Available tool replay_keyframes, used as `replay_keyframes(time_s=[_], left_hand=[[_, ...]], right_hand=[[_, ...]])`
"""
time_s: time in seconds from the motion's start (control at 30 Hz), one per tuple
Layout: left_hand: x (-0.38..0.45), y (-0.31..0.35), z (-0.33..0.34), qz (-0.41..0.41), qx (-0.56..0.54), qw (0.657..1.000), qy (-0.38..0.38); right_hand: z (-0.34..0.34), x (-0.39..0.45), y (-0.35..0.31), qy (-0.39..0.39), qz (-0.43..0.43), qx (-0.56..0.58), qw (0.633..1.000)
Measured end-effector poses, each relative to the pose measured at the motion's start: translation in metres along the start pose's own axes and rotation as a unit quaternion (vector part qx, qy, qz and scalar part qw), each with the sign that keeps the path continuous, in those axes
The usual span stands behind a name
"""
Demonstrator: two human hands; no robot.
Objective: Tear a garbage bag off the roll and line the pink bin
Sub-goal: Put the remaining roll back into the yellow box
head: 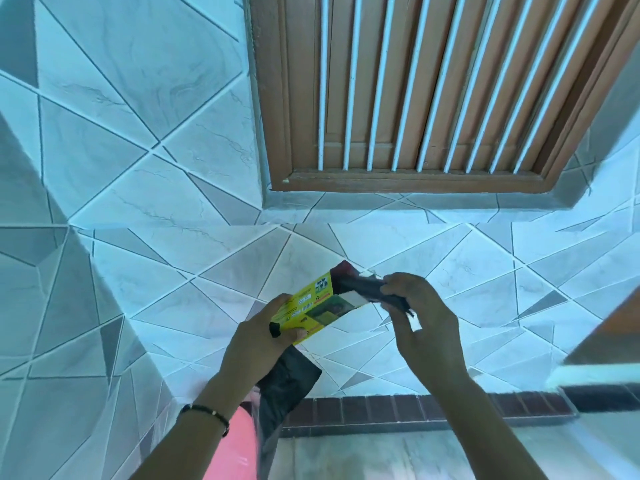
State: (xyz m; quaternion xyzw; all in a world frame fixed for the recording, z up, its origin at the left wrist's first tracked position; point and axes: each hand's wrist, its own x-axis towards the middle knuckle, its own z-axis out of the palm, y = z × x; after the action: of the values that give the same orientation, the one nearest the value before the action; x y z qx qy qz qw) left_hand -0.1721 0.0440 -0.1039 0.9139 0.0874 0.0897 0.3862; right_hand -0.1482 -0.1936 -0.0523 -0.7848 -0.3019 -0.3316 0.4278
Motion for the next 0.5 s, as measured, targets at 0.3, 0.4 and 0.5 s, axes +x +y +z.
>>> replay_keyframes(time_s=[0.3,0.4,0.5], left_hand=[[-0.016,-0.004,-0.008,0.032,-0.007,0.999,-0.009],[-0.02,-0.001,-0.005,0.036,-0.031,0.999,0.001],[-0.022,0.004,0.001,0.035,-0.056,0.998,0.012]], right_hand=[[-0.003,-0.012,-0.026,-0.018,0.272,0.183,0.944],[0.006,-0.016,-0.027,0.012,0.243,0.11,0.964],[0.012,-0.019,-0.025,0.041,0.252,0.077,0.964]])
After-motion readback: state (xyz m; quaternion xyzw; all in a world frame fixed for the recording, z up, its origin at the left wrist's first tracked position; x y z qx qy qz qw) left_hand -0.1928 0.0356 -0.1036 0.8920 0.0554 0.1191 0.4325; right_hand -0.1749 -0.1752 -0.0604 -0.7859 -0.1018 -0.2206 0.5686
